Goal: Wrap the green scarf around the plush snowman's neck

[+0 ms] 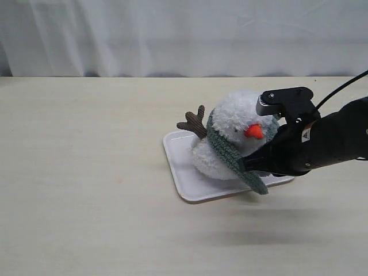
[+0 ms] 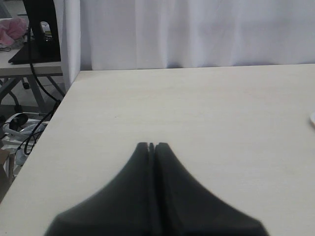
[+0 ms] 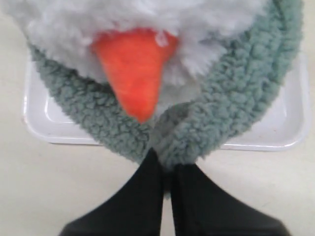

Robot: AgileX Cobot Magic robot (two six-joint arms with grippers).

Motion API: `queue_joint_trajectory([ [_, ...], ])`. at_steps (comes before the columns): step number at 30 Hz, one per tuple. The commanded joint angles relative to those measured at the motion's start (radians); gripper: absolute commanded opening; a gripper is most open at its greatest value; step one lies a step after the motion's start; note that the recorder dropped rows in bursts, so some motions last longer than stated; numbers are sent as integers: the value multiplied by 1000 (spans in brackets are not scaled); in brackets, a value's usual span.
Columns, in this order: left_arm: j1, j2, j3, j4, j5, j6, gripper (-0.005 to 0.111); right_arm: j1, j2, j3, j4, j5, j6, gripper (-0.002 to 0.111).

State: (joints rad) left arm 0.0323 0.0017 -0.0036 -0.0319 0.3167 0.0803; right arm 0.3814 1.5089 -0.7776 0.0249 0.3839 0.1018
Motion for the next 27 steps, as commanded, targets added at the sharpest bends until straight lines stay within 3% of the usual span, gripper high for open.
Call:
queue_joint_trajectory([
  [1,2,-2,4,-7,-9,-3,0,-7,-21,-2,200,27,-211,4],
  [6,2,-2,4,-7,-9,-3,0,-7,-21,-2,311,64,-333,4],
  [27,2,-2,4,-7,-9,-3,0,-7,80,16,333,54,-333,4],
])
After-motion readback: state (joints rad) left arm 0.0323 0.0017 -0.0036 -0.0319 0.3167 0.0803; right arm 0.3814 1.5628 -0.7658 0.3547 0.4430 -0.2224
